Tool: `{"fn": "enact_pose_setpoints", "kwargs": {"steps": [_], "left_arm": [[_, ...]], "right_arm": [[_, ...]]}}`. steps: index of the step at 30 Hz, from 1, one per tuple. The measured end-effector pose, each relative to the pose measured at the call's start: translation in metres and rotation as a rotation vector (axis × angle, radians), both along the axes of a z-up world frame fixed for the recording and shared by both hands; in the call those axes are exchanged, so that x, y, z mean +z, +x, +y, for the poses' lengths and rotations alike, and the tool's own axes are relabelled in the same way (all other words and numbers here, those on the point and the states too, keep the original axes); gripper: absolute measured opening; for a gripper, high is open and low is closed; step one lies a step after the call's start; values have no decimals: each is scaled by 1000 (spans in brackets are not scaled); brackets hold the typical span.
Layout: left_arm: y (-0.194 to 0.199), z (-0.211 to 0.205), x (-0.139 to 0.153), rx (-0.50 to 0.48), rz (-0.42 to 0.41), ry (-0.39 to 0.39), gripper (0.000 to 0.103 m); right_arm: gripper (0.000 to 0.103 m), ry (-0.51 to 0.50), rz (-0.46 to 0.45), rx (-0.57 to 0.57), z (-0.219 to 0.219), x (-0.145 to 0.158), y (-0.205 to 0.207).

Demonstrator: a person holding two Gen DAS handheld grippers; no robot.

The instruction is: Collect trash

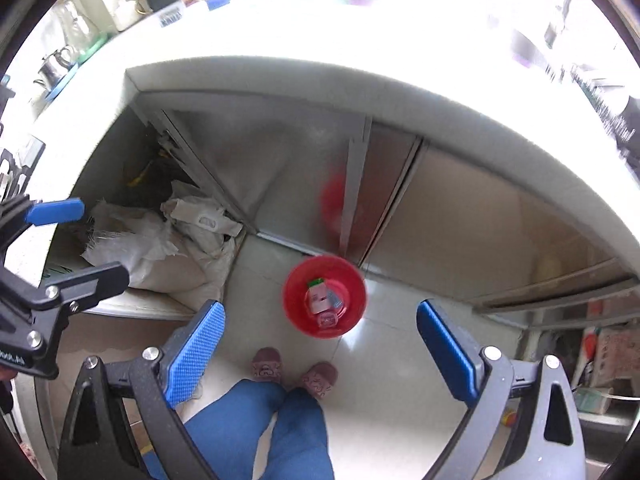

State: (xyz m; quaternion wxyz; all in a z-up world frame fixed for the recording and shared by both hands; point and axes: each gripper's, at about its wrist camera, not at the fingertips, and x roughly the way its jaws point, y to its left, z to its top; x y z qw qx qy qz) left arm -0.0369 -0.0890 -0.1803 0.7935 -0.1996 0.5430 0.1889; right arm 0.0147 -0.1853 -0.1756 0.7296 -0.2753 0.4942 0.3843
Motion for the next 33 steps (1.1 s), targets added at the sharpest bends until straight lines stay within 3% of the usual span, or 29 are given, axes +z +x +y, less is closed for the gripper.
{"fn": "enact_pose_setpoints", "kwargs": {"steps": [7,17,24,33], "left_arm": [[-1,15,40,35,-53,13,103],[15,62,84,39,-72,87,103],[43,121,89,-46,-51,105,103],[75,223,89,-149,-6,108,103]], "right_arm": [[96,58,-88,73,7,52,-3],[96,156,-36,64,33,96,32],[96,183,-57,96,100,106,62],[96,169,-21,51,175,106,101]]}}
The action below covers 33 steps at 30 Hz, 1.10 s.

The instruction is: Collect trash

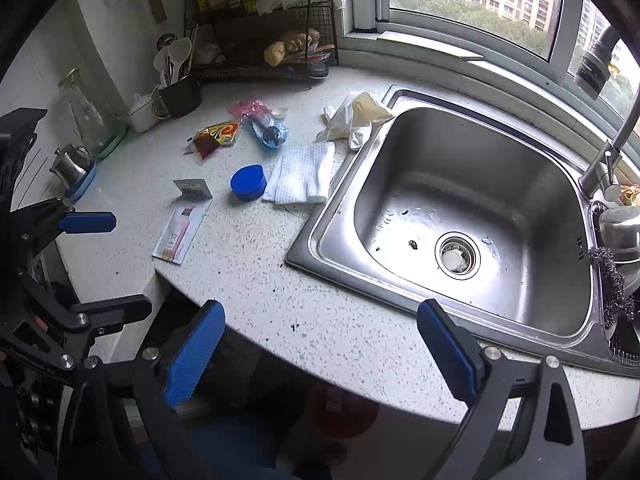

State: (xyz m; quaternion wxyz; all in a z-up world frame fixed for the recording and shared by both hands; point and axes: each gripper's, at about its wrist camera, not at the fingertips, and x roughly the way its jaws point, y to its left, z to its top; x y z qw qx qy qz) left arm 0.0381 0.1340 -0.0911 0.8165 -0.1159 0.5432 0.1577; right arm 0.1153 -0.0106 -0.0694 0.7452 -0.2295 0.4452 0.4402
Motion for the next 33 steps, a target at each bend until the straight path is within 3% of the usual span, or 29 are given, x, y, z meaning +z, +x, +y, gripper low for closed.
{"fn": "enact_pose_setpoints", "kwargs": {"steps": [3,7,13,20,24,33], "left_arm": [[9,33,-5,-45,28,20,103],[20,72,-14,-129,65,-12,103],[29,104,-33,-323,129,-26,103],[35,126,-63,-458,181,-56,72],[37,130,-78,-512,199,-79,60],[38,131,-94,-515,203,-133,28]], "right_arm": [[96,-9,7,-23,22,-2,13],[96,-28,24,-57,45,-7,28],[96,-54,51,-85,74,-14,41],[96,-96,84,-129,91,-27,47],[96,-116,97,-154,94,-33,49],[96,-131,100,-187,100,-31,52]]}}
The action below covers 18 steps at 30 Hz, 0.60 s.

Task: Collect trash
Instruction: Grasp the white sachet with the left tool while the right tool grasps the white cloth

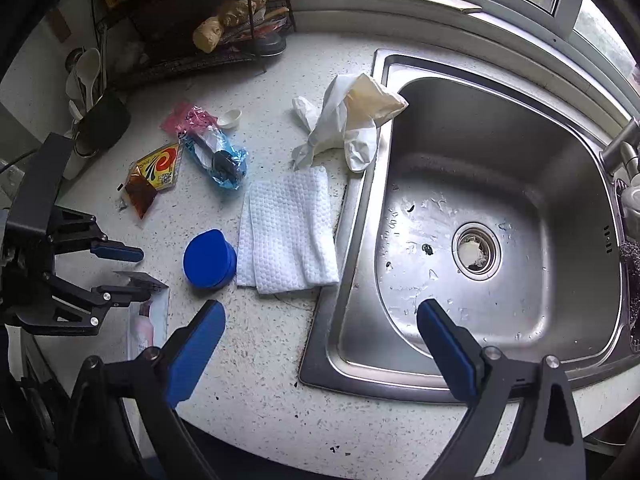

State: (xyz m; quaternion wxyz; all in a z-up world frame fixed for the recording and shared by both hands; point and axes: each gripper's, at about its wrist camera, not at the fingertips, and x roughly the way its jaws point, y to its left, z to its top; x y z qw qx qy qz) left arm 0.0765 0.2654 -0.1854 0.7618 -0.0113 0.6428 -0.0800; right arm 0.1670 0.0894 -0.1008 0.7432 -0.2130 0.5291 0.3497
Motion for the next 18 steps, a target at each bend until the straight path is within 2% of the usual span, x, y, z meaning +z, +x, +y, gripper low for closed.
{"fn": "enact_pose_setpoints", "kwargs": {"steps": [2,8,13,17,18], "left_arm": [[-1,1,-1,18,6,-13,18],[-7,3,0,118,-4,-48,5],[-19,8,3,227,10,-49,3],[-26,17,20,324,-24,-70,3],[-27,18,23,337,-31,-69,3]], "right_arm": [[96,-2,-8,-7,-1,0,2],[96,34,1,-20,0,-2,9],[96,18,20,12,12,-13,19],[96,14,28,47,24,-19,28],[92,9,27,58,27,-21,30]]}}
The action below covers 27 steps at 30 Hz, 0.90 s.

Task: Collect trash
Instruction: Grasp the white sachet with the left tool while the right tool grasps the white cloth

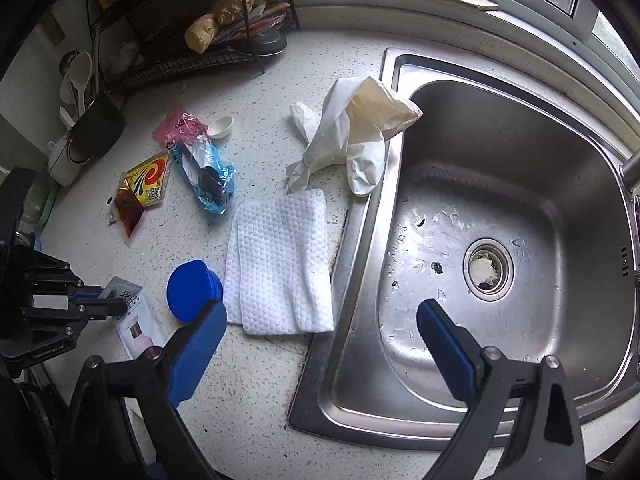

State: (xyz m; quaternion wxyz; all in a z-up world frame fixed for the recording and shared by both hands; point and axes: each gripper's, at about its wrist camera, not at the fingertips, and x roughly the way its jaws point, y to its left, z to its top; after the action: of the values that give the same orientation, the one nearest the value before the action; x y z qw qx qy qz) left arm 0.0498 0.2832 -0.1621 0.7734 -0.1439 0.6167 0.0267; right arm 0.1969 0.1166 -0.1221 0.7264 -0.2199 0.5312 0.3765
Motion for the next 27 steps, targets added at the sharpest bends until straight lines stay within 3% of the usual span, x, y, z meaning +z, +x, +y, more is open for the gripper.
{"fn": "enact_pose_setpoints", "kwargs": {"steps": [8,20,25,27], "left_arm": [[3,0,14,39,-40,-3,3],[2,2,8,118,-53,-44,3],[-1,0,5,138,-40,-35,3],[-3,-3,6,140,-41,-37,3]], "right_arm": [[73,-19,44,87,32,-19,9],[64,-98,44,180,63,-35,5],[62,-133,-32,218,71,-39,-8],[45,-107,-46,244,70,-38,-16]]}}
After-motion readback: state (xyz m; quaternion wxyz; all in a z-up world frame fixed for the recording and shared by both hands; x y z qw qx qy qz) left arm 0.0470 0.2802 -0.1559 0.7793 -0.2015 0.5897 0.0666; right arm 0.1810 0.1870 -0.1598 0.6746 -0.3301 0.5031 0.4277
